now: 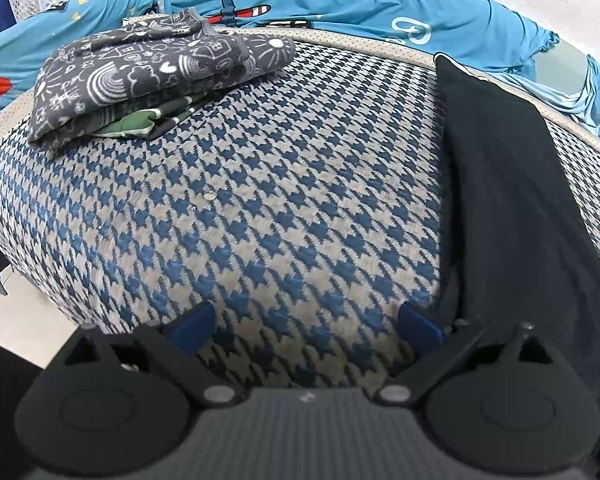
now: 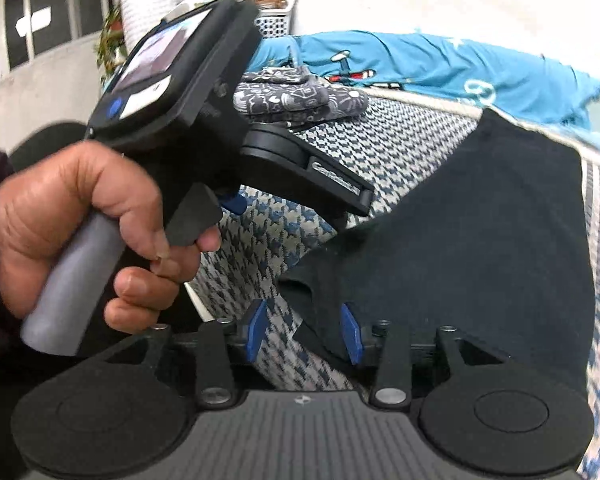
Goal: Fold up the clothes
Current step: 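Smooth the folded shirt strip flat with the right gripper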
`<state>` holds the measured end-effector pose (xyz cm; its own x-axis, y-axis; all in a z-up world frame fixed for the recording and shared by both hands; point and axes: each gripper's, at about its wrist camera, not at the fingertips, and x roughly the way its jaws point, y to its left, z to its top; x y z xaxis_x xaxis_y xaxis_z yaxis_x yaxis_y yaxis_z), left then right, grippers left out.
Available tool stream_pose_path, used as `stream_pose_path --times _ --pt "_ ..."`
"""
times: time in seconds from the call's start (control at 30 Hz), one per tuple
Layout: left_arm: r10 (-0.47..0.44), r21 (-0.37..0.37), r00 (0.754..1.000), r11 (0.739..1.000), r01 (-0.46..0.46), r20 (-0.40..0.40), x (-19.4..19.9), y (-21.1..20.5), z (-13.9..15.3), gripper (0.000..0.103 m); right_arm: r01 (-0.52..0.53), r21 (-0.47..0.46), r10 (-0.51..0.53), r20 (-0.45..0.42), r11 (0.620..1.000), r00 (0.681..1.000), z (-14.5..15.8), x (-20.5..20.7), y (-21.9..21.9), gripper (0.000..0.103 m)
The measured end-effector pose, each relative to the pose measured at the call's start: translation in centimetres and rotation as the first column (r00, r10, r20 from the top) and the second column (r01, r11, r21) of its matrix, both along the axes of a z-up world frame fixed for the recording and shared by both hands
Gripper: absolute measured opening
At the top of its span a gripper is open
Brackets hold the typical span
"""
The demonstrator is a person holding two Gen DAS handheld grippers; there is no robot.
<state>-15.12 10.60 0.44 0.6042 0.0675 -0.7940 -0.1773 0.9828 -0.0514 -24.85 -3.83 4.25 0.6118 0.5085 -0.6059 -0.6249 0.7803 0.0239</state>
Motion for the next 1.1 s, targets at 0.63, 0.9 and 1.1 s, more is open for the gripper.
stream_pose_path --times 0.63,0.9,1.1 --pt "-0.058 -0.011 0.996 0.998 0.059 0.068 -0.4 -1.1 1.1 0.098 -0.008 -0.185 0.035 0.140 0.983 0.990 -0.5 -1.0 0.6 0.005" --pt "-0.113 0.025 0.991 0.994 0.111 0.075 -0.4 -3.0 1.2 0.099 -0.046 -0.131 0.046 -0.008 0.990 0.999 -0.6 -0.9 -0.5 0.008" --pt "-0.111 0.024 0.991 0.994 0.110 0.077 -0.1 -3.9 1.3 0.100 -0.076 -0.079 0.071 -0.061 0.994 0.996 0.3 -1.7 -1.7 0.008"
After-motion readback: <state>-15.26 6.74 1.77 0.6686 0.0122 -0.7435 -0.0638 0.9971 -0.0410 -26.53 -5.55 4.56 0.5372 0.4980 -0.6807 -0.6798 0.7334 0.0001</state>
